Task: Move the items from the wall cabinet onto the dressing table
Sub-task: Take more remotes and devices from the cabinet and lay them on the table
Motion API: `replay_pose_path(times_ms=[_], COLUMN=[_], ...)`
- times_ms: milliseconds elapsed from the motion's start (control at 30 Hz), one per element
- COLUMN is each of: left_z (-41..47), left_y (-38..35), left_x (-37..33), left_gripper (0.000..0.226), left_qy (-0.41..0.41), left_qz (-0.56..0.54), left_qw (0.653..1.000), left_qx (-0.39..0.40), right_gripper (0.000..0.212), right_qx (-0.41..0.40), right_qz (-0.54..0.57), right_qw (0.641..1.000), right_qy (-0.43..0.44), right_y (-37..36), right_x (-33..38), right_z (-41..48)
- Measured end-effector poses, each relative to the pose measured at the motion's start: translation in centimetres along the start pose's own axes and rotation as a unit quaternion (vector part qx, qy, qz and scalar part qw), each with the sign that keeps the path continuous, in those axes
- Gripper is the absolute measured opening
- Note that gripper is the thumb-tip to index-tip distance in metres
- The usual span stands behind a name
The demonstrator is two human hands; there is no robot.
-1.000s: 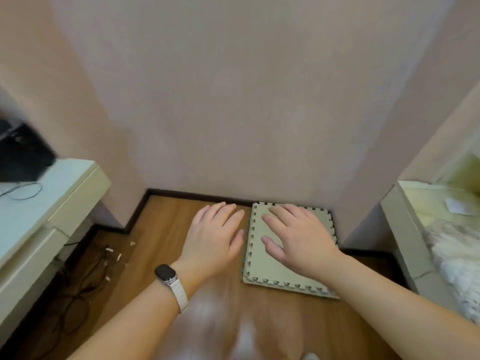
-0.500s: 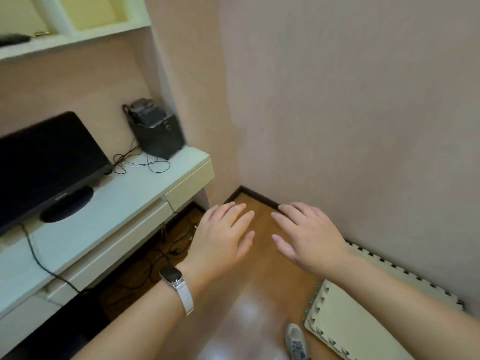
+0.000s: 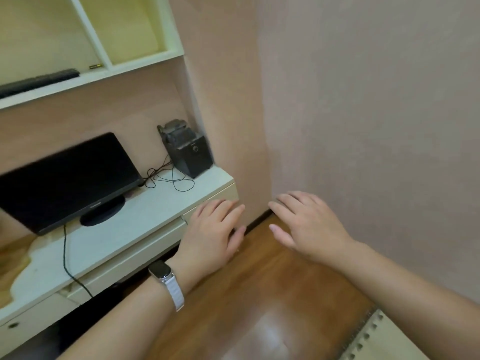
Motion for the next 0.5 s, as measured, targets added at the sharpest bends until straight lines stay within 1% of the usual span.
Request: replay_pose_path(times_ms=[133, 267, 500], left_z=[1.0, 2.3, 4.8], left_y=[0.2, -0.2, -2.7], left_x=[0.7, 2.6, 6.4], left_gripper=[0.039, 0.041, 0.041], left_qy=[0.022, 0.062, 0.081], left_qz=[0.015, 0.012, -0.011], left_qw=[1.0, 0.998, 0.997], left_qx=[0.002, 0.009, 0.011], right_gripper=[0.046, 0.045, 0.044], right_qx=[-0.007, -0.008, 0.017], right_qz=[0.015, 0.023, 0.014], right_qw=[1.0, 0.999, 0.998], right_qy=[0.021, 0.04, 0.056], right_y=[-0.1, -0.6, -1.8], right_x=[-1.1, -1.5, -2.1], right_z=[1.9, 4.1, 8.3])
Point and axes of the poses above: each hand's wrist, its own z-axis towards the middle knuckle, its own y-axis out of the back of the hand, x = y × z, the point moved 9 cm from there along z, towards the middle knuckle, and after that the axes turned 15 degrees about x, right-handed, at the moved point
